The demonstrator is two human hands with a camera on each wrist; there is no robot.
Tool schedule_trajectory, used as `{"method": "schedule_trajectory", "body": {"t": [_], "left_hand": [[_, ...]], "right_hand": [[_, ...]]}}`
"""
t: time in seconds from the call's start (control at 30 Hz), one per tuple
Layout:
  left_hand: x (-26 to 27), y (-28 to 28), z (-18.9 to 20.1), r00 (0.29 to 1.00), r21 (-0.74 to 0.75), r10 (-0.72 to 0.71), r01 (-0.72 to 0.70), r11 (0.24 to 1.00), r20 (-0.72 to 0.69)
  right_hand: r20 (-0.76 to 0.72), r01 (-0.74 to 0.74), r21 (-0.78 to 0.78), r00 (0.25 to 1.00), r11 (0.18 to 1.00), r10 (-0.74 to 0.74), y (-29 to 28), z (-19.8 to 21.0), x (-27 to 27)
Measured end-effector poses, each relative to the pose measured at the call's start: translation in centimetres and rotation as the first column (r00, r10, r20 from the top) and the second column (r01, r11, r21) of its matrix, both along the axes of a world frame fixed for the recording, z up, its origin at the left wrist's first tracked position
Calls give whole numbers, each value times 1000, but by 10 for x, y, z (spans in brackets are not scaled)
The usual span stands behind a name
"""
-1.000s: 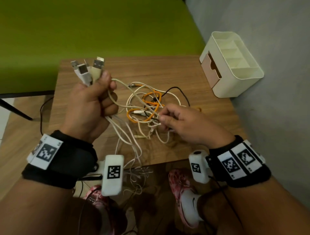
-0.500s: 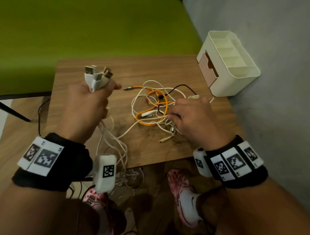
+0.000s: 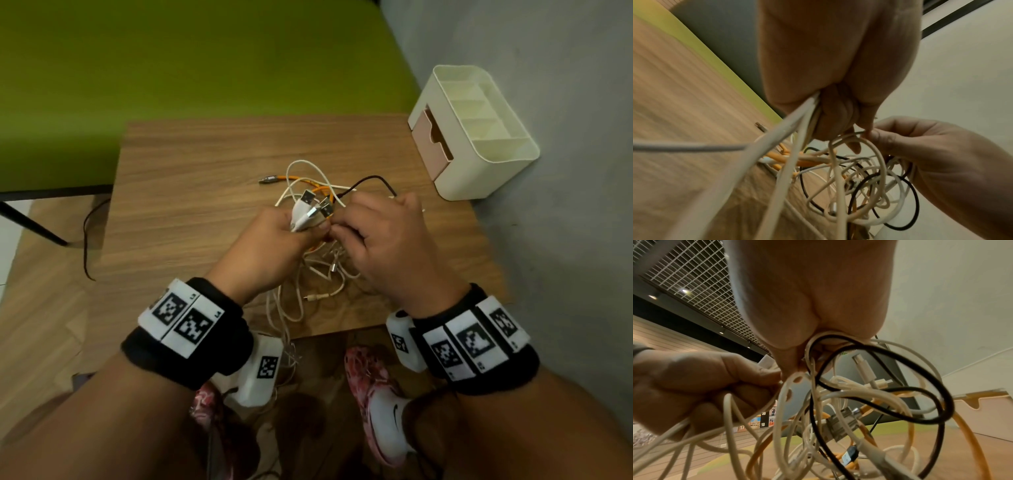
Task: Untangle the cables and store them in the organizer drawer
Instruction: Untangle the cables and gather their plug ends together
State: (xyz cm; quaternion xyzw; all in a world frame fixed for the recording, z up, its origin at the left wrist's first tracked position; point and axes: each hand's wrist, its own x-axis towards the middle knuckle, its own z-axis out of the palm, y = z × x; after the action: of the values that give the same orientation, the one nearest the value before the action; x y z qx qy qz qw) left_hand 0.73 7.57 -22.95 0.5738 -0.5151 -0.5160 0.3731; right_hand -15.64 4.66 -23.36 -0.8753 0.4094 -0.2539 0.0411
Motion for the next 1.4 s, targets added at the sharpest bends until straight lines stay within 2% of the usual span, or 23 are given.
{"method": "schedule_trajectory", "body": {"t": [0.1,0.17,0.23,0.3,0.37,0.47,0.5,0.57,0.63,0.7,0.8,0.9,0.97,1.07,1.13,1.2,1.27,1.4], "left_hand": [[4,0,1,999,7,-12,12,1000,-34],[11,-1,3,982,24,13,-9,1000,-191],[23,-3,7,922,13,66,-66,998,-383],[37,-6,11,874,11,113,-122,993,-472],[43,-6,8,896,24,129,-131,991,-426],[36,-2,3,948,93,100,-75,993,-302],[32,-1,3,953,106,83,-54,993,-292],[28,0,4,951,112,69,-37,993,-301],[28,0,5,946,103,52,-20,994,-318],[28,0,5,947,95,19,12,995,-319],[26,1,7,942,93,12,20,995,-334],[31,0,12,903,50,58,-41,998,-425],[35,0,16,875,26,74,-71,997,-478],[42,2,15,871,35,83,-76,997,-485],[46,3,10,917,38,88,-79,996,-388],[46,2,7,975,5,126,-127,992,-183],[44,2,6,972,-60,230,-232,971,-44],[48,-1,6,916,-280,391,-400,873,-90]], "right_hand": [[-32,20,32,999,999,-19,0,0,-3],[-86,73,107,994,992,-64,-3,1,-9],[-184,167,195,974,967,-131,-10,0,-19],[-241,268,258,948,928,-206,-16,-1,-28],[-258,328,249,929,911,-264,-18,-1,-33],[-286,315,264,928,911,-238,-15,3,-29],[-242,279,290,947,915,-212,-14,5,-27],[-20,142,354,989,924,-144,-10,10,-22],[217,-30,415,974,909,-67,-6,13,-16],[313,-139,440,950,887,-6,-1,13,-11],[374,-220,465,927,857,35,1,12,-10],[351,-197,540,936,818,-7,-2,12,-13],[265,-136,591,964,796,-32,-8,9,-18],[191,-55,615,978,787,-81,-12,6,-24],[241,-68,584,966,809,-93,-12,7,-24],[266,-80,537,961,840,-79,-12,8,-22],[242,-84,500,969,862,-46,-13,5,-21],[45,-18,438,999,899,-2,-11,-1,-15]]}}
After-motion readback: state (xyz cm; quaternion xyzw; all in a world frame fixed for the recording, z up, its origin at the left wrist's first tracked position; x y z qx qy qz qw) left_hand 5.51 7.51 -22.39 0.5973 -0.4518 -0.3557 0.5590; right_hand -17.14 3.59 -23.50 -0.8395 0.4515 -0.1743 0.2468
